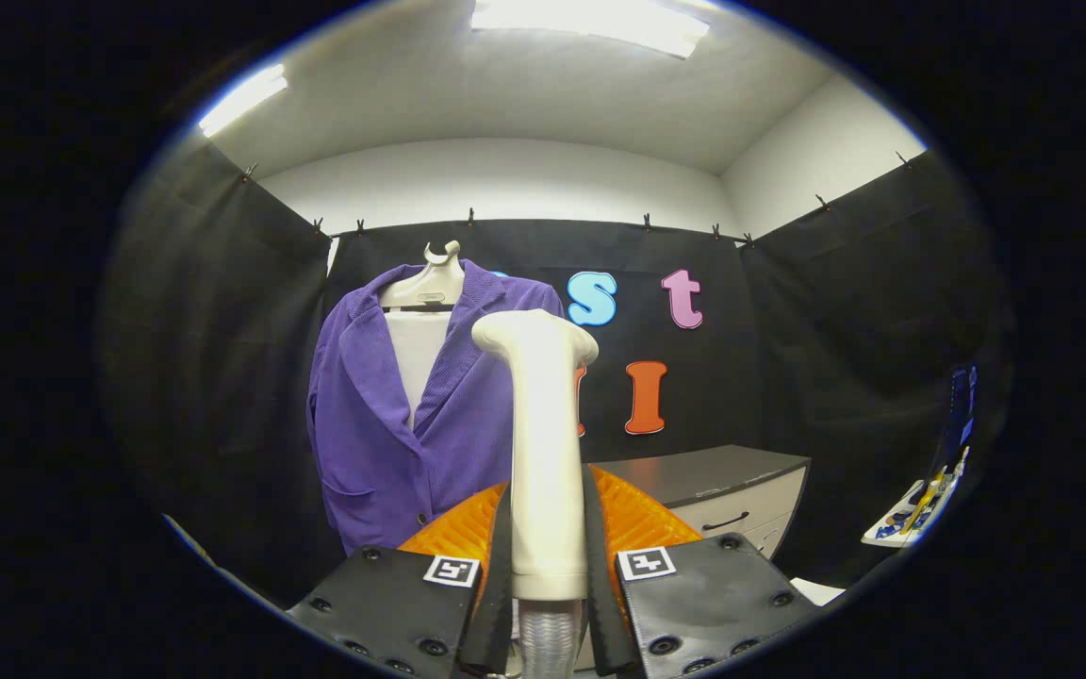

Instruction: Iron the clothes twice with a garment steamer, once on the left side and once on the right side.

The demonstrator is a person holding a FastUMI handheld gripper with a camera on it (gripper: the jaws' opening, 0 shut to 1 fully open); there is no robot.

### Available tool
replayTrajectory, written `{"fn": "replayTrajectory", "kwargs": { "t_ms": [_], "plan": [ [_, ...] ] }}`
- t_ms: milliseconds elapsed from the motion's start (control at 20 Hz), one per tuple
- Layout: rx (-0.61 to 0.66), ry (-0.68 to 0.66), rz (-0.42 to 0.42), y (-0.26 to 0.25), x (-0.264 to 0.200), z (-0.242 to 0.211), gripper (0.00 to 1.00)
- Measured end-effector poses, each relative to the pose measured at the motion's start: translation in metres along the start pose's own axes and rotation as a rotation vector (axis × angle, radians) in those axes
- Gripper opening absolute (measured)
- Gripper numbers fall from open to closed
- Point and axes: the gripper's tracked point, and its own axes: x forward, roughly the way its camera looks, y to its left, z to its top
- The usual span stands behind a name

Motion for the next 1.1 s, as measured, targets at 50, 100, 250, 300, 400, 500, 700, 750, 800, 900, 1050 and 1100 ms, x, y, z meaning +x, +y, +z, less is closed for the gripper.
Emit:
{"fn": "replayTrajectory", "kwargs": {
  "t_ms": [50, 100, 250, 300, 400, 500, 700, 750, 800, 900, 1050, 1100],
  "plan": [
    [-0.002, -0.001, -0.002, 0.006, 0.005, 0.000, 0.40],
    [-0.002, -0.002, -0.003, 0.013, 0.010, -0.001, 0.40],
    [-0.007, -0.008, 0.007, 0.032, 0.028, -0.002, 0.40],
    [-0.008, -0.006, 0.015, 0.039, 0.034, -0.004, 0.40],
    [-0.017, -0.002, 0.031, 0.054, 0.049, -0.006, 0.40],
    [-0.035, -0.011, 0.031, 0.061, 0.061, -0.005, 0.40],
    [-0.068, -0.034, 0.002, 0.066, 0.087, -0.006, 0.40],
    [-0.070, -0.032, 0.003, 0.068, 0.094, -0.007, 0.40],
    [-0.072, -0.028, 0.004, 0.070, 0.099, -0.008, 0.40],
    [-0.080, -0.024, -0.004, 0.070, 0.107, -0.010, 0.40],
    [-0.085, -0.022, -0.011, 0.072, 0.117, -0.013, 0.40],
    [-0.087, -0.019, -0.010, 0.073, 0.122, -0.015, 0.40]
  ]
}}
